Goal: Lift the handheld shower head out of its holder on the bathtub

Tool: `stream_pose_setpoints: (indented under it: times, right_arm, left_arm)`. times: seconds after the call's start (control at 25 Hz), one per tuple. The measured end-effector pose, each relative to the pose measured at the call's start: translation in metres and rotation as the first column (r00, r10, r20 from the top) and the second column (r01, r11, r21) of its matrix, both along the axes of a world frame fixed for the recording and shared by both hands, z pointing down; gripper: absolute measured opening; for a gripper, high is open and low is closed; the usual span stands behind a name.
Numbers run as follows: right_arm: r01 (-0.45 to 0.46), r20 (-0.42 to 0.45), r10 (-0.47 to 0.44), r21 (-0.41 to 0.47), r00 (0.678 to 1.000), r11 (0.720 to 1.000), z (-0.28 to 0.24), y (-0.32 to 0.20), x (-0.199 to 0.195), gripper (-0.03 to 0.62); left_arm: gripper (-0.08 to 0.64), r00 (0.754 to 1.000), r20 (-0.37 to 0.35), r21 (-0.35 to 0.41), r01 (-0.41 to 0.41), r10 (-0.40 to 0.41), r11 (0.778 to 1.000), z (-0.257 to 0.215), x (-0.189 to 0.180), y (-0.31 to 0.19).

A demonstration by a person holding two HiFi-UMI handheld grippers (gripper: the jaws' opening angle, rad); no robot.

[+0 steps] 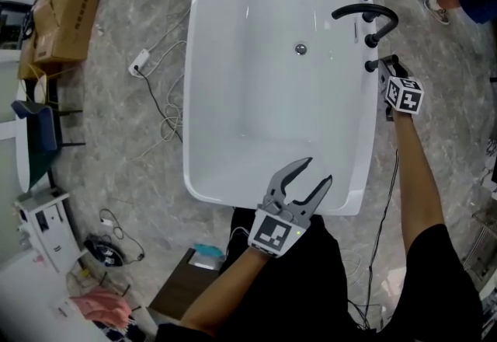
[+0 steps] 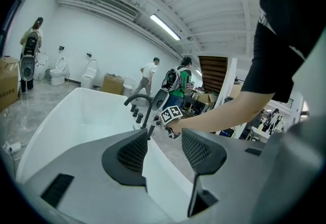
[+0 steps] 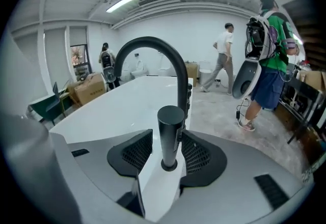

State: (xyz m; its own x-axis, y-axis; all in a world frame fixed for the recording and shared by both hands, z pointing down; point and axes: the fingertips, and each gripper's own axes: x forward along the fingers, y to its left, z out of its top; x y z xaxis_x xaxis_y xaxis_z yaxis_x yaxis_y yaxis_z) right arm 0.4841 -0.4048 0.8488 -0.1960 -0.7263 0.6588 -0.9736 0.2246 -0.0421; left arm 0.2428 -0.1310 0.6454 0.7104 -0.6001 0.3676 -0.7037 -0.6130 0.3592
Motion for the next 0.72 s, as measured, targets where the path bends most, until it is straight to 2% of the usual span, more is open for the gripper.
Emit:
stream_pose_setpoints:
  times: [0.16, 0.24, 0.56, 0.72]
  right_arm:
    - [-0.004, -0.027, 0.004, 0.006, 1.0, 1.0, 0.003, -0.005, 0.003, 0.146]
    - [-0.019, -0.02, 0.019, 0.001, 1.0, 1.0, 0.004, -0.006, 0.006, 0.127]
    - [-0.062, 0.051, 0.063, -0.011, 0.997, 0.998, 0.003, -0.003, 0.006, 0.124]
    - [-0.067, 0.022, 0.067, -0.002, 0.998, 0.998, 0.004, -0.002, 0.007, 0.123]
  left_arm:
    - [0.189, 0.999, 0.028, 0.015, -0.035, 0.035, 0.999, 0.001, 0.004, 0.004]
    - [0.189, 0.999, 0.019, 0.01, -0.025, 0.025, 1.0, 0.001, 0.004, 0.004]
    - [0.189, 0.999, -0.022, -0.036, 0.027, -0.028, 0.999, 0.005, -0.006, 0.001]
    - [0.189, 0.999, -0.022, -0.032, 0.028, -0.029, 0.999, 0.004, -0.009, 0.001]
